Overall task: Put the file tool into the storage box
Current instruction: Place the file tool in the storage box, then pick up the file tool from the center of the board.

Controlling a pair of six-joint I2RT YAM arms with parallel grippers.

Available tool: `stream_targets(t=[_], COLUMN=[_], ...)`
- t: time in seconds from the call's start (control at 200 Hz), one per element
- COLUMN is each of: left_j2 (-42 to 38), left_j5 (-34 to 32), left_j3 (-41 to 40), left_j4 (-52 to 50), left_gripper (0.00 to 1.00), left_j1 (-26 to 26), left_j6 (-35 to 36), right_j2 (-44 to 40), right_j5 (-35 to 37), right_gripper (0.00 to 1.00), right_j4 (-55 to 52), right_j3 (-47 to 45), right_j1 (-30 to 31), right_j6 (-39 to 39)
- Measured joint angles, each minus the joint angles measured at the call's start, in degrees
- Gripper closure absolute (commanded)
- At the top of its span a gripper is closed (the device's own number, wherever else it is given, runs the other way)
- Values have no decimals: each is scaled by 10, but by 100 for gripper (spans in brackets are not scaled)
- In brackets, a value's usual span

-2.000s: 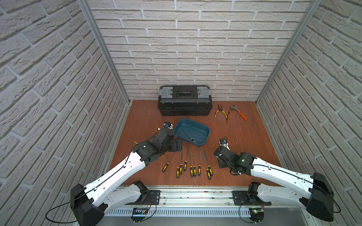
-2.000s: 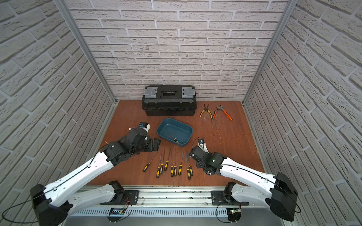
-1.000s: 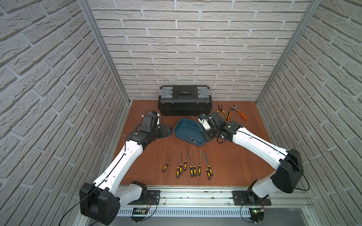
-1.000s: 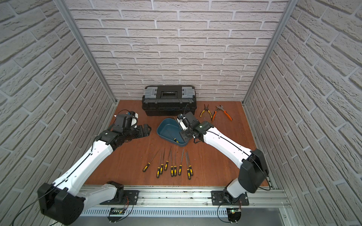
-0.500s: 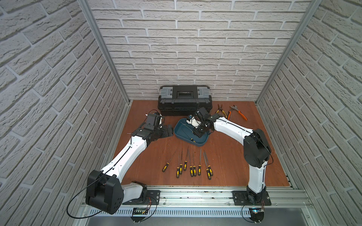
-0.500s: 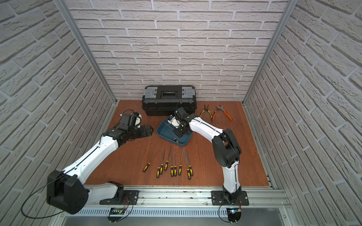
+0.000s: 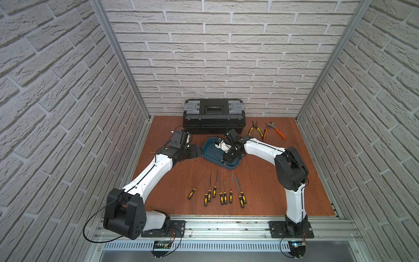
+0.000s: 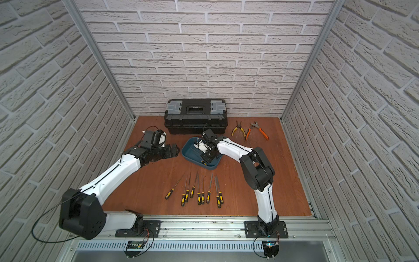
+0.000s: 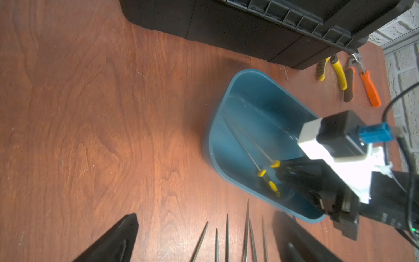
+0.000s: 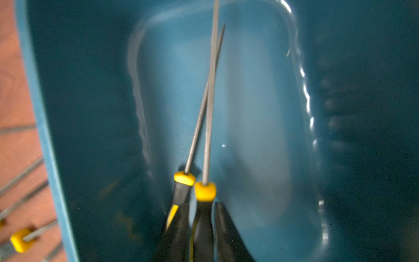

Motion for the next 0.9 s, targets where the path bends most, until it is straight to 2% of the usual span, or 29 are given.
stream_targets(t=[0.135,0.375,0.62,0.9], left_j2=[-1,-25,-67,-99], left_j5=[0,-2,-7,-10], left_j3=[0,0,-16,-50], left_j4=[0,-8,-25,-55], left_gripper=[2,2,2,2], left_j1=[0,0,-3,-29], left_j6=[0,0,0,1], right_j2=[1,-33,-175,-349], right_j5=[-11,-21,-3,-3], right_gripper=[48,46,46,47], right_j4=[2,12,35,83], right_j3=[0,-21,-73,-224], right_j1=[0,0,8,26], right_j6=[9,37,85,160])
